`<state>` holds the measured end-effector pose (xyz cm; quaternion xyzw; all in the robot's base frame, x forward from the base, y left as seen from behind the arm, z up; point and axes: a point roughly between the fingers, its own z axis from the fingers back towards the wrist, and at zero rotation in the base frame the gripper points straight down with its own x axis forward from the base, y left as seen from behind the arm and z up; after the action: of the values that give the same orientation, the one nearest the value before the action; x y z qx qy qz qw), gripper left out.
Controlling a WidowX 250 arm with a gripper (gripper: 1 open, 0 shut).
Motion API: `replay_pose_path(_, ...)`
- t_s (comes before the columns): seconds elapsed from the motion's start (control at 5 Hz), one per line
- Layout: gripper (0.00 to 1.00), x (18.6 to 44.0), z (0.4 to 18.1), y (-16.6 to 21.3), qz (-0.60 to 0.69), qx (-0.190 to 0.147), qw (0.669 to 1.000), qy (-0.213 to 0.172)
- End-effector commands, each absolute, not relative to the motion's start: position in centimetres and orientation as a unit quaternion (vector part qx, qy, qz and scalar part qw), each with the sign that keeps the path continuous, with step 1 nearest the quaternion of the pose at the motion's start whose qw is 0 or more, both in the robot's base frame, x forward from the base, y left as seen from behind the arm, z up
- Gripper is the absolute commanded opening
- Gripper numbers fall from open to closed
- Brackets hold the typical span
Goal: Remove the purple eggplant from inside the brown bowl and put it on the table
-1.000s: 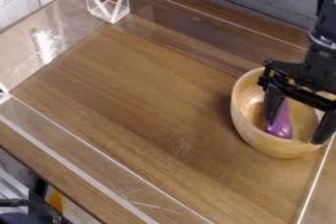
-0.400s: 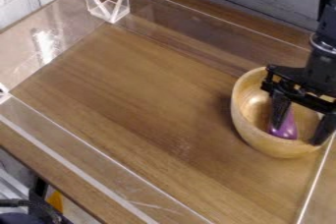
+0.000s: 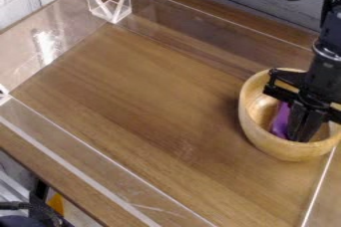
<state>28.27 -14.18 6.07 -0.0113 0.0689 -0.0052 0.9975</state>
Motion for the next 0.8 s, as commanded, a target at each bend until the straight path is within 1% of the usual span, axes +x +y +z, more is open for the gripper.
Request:
replay_pose_path(0.0,0.0,28.5,8.1,-14.2,-0.005,-0.021,0.999,0.043)
replay_pose_path(0.4,0.0,27.9,9.7,-13.7,-0.003,-0.023,0.999,0.03)
replay_pose_path(0.6,0.0,27.6,11.0,-13.3,0.0,-0.023,1.0,0.02)
